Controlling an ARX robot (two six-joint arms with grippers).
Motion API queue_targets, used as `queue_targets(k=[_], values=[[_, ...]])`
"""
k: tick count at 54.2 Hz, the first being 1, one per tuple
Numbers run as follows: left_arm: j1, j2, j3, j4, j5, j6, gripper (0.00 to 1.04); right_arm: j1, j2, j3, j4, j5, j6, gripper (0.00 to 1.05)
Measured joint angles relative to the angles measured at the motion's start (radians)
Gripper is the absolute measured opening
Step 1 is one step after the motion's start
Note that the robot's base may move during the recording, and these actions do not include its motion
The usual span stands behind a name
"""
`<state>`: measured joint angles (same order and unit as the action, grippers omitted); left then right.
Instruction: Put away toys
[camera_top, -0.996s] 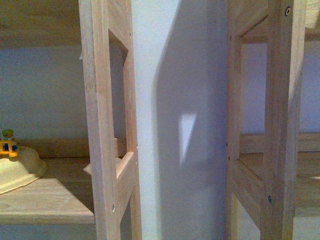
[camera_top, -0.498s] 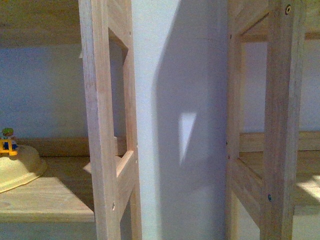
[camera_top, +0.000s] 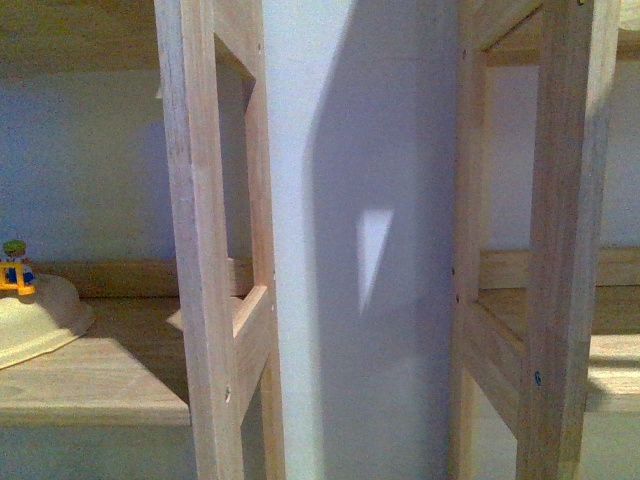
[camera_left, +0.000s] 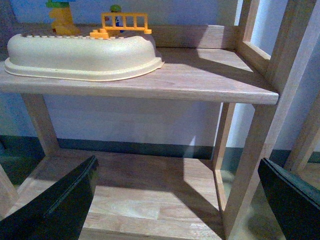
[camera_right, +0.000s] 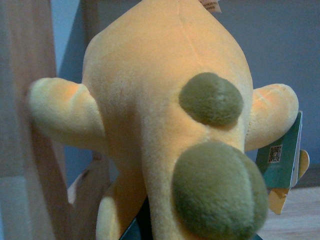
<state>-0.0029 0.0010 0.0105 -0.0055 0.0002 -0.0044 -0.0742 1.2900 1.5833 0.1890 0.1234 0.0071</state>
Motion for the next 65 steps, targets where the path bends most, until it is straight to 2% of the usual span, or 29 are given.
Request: queue_targets(k=[17, 27, 43, 65], values=[[0.000, 0.000, 0.000, 0.000, 0.000, 0.000, 0.98, -0.169, 0.103, 0.110, -0.094, -0.044, 0.115, 0.07], [0.000, 0.000, 0.000, 0.000, 0.000, 0.000, 0.98, -0.205, 0.182, 0.187, -0.125, -0.090, 0.157, 0.07], [0.000, 0.000, 0.000, 0.000, 0.000, 0.000, 0.98, -0.196, 0.306, 0.316, -0.169, -0.145, 0.192, 0.07], [0.000, 0.000, 0.000, 0.000, 0.000, 0.000, 0.98, -0.096, 0.430, 0.437, -0.238, -0.210, 0.260, 0.07]])
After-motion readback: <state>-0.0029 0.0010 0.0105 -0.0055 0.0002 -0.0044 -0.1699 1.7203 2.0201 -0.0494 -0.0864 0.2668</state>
